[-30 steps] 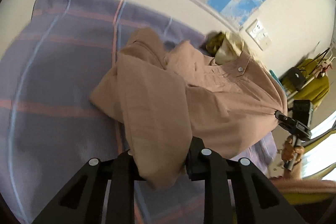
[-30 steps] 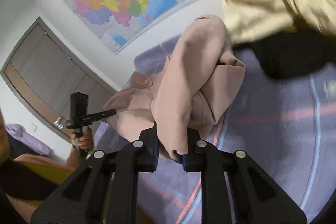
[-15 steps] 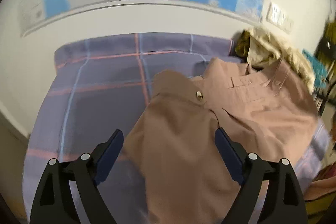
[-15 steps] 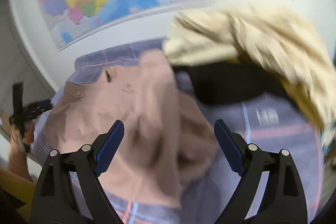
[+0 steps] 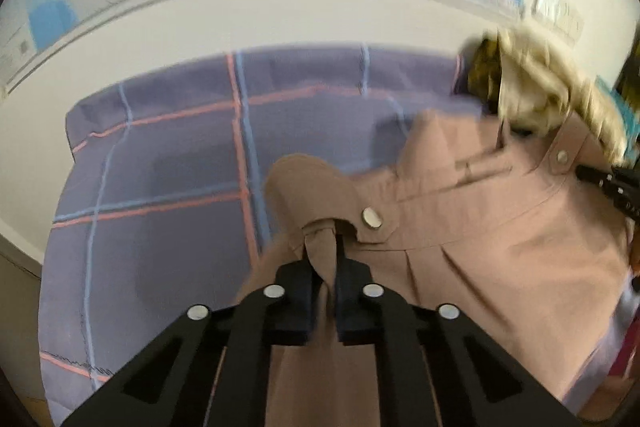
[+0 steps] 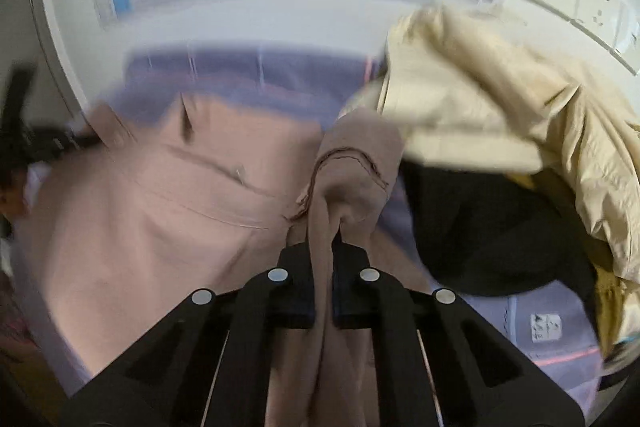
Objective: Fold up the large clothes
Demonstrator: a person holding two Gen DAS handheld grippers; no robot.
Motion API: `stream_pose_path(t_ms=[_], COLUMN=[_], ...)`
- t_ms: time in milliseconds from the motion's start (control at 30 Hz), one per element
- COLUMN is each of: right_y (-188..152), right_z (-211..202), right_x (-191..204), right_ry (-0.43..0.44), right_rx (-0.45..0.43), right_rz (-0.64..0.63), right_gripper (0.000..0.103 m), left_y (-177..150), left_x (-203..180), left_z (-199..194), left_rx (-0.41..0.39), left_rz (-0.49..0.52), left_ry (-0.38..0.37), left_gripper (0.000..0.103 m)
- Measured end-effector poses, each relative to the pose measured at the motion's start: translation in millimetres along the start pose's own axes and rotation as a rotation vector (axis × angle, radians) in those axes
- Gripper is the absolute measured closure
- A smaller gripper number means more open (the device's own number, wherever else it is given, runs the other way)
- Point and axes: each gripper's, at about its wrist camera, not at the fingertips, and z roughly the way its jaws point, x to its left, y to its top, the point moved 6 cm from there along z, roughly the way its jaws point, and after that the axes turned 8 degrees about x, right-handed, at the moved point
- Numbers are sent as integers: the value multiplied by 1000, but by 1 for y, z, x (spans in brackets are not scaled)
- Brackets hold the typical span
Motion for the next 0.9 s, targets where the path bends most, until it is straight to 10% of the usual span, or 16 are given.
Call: stream_pose_path(t_ms=[133, 267, 533, 700, 900], right_y=[20, 9, -4, -14, -33], right_z=[-19, 36, 30, -7, -19], right_x=[-12, -12, -24, -17, 22], right_ry=[76, 9, -4, 26, 105], right_rx=[-113, 42, 61, 5, -14], right_rz=[104, 89, 142, 118, 15], right_gripper=[98, 95, 51, 50, 50], left_y=[12, 5, -5, -19, -53], left_x=[16, 22, 41, 42, 27], left_z=[-23, 7, 25, -11, -28], left_rx=[-90, -11, 10, -71, -84], left_rz=[-62, -52, -87, -89, -62], left_ry=[-25, 54, 122, 75, 12], left_gripper=[97, 93, 67, 39, 38])
